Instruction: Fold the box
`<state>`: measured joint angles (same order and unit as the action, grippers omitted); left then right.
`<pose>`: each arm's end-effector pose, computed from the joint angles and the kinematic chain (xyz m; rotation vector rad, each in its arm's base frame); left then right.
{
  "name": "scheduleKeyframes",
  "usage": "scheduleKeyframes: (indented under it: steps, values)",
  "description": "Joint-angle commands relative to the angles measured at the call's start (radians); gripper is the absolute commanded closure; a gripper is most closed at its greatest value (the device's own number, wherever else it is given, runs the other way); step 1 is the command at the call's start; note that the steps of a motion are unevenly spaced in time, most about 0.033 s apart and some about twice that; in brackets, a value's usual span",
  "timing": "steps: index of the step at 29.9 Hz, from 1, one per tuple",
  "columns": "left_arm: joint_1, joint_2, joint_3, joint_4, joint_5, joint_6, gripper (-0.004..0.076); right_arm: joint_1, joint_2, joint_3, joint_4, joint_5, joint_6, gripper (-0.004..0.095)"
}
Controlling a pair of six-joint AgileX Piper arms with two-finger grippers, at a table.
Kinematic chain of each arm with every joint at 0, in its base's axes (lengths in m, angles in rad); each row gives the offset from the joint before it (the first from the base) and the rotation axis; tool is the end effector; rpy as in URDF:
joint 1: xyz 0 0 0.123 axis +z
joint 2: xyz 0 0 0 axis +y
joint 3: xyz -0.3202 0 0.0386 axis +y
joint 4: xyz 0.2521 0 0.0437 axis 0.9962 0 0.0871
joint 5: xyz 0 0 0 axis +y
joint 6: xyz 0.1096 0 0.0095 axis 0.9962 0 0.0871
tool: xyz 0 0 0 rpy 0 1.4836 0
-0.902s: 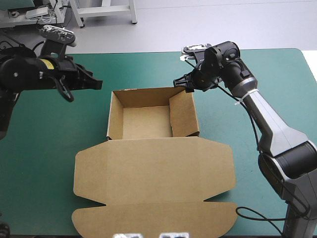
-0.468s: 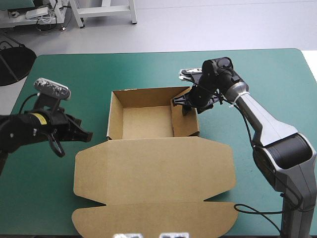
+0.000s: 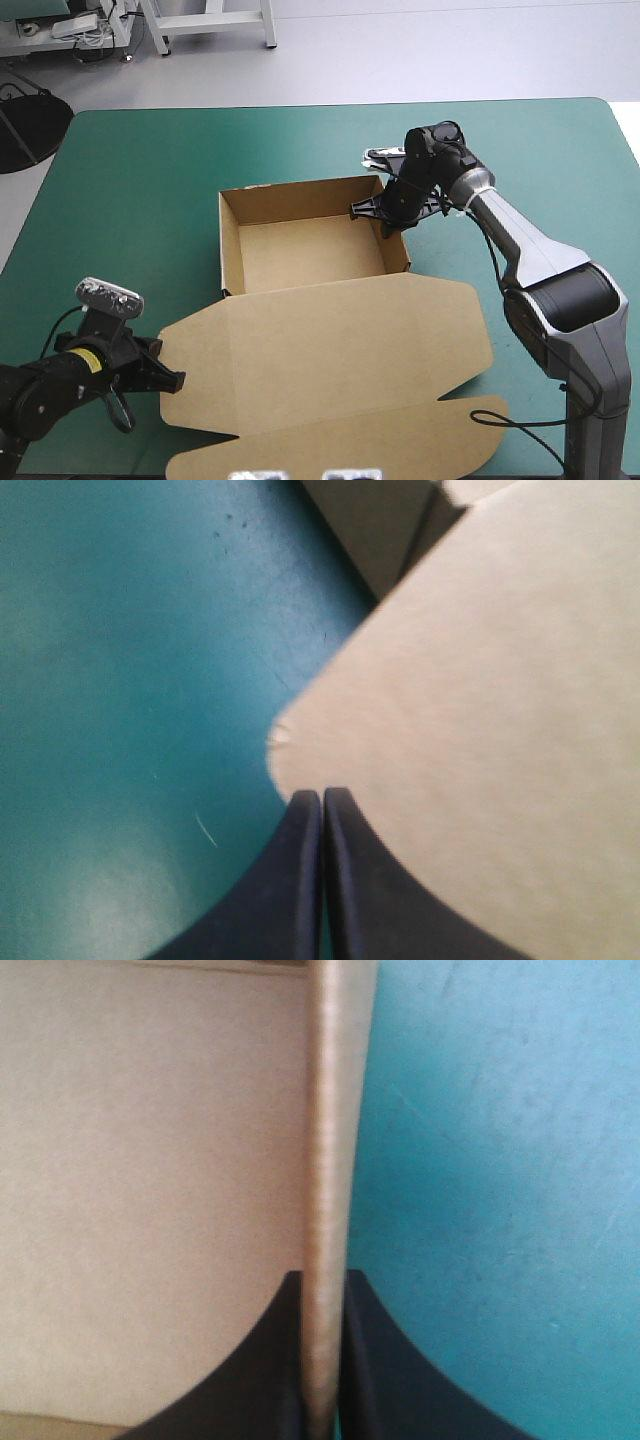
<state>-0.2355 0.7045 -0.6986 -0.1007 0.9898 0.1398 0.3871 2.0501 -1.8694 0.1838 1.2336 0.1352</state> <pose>0.0960 -0.0325 0.3157 0.4305 2.4425 -0.1687 0.4229 0.1929 0.2820 -0.3106 2.9165 0.3497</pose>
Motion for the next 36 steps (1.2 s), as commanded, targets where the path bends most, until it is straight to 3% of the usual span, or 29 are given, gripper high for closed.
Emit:
scheduleKeyframes:
  steps: [1,6,13,19,23,28,33,36]
  values:
    - [-0.004,-0.063,0.035,-0.012,-0.058,-0.025,0.0732,-0.017,-0.072,-0.034,-0.006,0.015,0.019,0.0926]
    - [-0.004,-0.121,0.040,0.076,-0.051,-0.025,0.0732,-0.115,-0.144,-0.044,-0.082,0.015,0.033,0.0926]
    - [-0.004,-0.145,0.040,0.138,0.006,-0.029,0.0732,-0.402,-0.289,-0.015,-0.129,0.017,-0.019,0.0926]
    - [-0.004,-0.145,0.040,0.138,-0.081,-0.061,0.0732,-0.644,-0.383,0.113,-0.216,0.017,-0.057,0.0926]
    - [-0.004,-0.145,0.040,0.191,-0.094,-0.068,0.0732,-0.805,-0.391,0.207,-0.199,0.017,-0.078,0.0926]
    - [-0.004,-0.145,0.040,0.230,-0.088,-0.068,0.0732,-0.893,-0.391,0.263,-0.212,-0.010,-0.149,0.0926]
    - [-0.004,-0.145,0.040,0.219,-0.086,-0.068,0.0732,-0.899,-0.376,0.263,-0.207,-0.012,-0.183,0.0914]
    - [-0.004,-0.145,0.040,0.219,-0.086,-0.064,0.0732,-0.890,-0.363,0.263,-0.217,0.016,-0.147,0.0798]
